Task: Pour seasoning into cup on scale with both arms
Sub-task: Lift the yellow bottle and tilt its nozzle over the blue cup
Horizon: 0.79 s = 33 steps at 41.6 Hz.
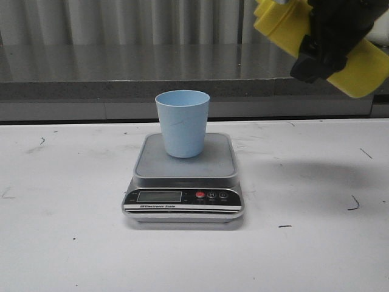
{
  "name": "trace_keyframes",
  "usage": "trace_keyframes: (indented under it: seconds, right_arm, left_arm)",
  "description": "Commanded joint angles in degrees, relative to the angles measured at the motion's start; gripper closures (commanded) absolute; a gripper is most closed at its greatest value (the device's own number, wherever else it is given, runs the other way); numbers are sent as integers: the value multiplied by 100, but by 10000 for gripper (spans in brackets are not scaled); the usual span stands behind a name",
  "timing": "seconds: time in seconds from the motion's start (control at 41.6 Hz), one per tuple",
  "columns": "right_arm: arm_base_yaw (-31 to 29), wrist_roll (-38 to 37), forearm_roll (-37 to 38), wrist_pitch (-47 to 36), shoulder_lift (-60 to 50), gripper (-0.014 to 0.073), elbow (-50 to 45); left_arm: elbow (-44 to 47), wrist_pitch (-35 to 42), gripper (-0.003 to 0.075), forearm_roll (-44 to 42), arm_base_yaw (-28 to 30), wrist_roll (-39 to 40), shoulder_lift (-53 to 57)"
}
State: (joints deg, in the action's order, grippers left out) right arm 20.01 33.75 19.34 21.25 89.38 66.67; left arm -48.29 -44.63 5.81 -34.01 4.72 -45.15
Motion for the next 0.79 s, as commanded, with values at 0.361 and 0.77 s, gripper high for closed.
trace_keyframes:
  seconds: [0.361, 0.77]
  right_arm:
    - [1416, -1372, 5173, 1671, 815, 285, 1335]
    - [1502, -1372, 6424, 1380, 963, 285, 1305]
  left_arm:
    - [-149, 407, 335, 79, -14, 7, 16]
    - [-149, 407, 335, 79, -14, 7, 16]
